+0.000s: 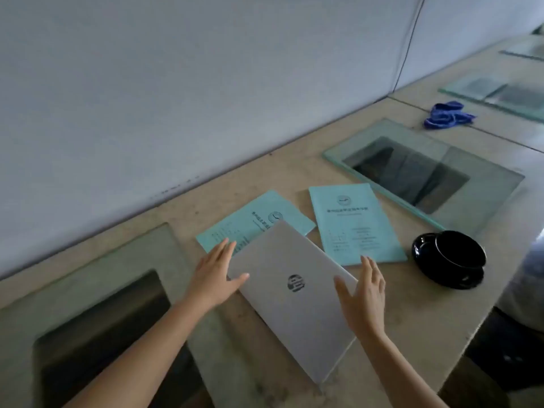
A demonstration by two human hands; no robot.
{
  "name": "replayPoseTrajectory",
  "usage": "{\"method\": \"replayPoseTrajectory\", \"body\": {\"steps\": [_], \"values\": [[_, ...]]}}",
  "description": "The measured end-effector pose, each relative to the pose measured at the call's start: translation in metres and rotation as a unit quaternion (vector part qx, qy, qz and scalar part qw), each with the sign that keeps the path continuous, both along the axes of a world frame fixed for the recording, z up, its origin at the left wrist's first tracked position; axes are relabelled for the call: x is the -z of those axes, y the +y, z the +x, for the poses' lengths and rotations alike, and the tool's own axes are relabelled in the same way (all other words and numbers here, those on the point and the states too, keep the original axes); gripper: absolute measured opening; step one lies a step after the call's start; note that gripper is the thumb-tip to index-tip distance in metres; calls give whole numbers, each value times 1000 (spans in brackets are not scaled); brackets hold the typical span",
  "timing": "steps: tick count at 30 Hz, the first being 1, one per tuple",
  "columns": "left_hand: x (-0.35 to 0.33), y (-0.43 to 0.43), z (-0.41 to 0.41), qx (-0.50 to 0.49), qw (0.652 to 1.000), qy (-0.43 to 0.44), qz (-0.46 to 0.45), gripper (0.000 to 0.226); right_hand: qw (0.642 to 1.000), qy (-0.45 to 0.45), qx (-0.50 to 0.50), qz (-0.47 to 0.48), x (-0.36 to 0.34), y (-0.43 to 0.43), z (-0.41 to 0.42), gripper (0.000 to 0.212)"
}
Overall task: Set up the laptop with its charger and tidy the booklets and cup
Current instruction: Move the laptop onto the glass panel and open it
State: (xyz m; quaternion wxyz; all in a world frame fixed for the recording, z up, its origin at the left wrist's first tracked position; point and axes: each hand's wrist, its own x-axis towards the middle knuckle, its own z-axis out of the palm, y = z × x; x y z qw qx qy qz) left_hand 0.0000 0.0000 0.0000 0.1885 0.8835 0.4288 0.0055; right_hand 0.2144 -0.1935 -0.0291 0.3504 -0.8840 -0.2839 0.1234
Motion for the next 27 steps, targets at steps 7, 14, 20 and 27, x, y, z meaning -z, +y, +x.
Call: {"method": "replayPoseTrajectory", "body": {"steps": [7, 14, 20, 27], "values": [[50, 61, 33, -34, 994, 91, -56, 82, 985, 33, 76, -149, 61, -45, -22, 78], [79, 72, 53, -90, 989, 61, -101, 68, 977, 49, 85, -192, 69, -53, -44, 80], [79, 52, 66, -97, 988, 62, -101, 66, 977, 89, 170, -97, 73, -44, -50, 64], [64, 41, 64, -185, 964, 7, -190, 45, 943, 158, 294, -1, 60, -24, -47, 66]]}}
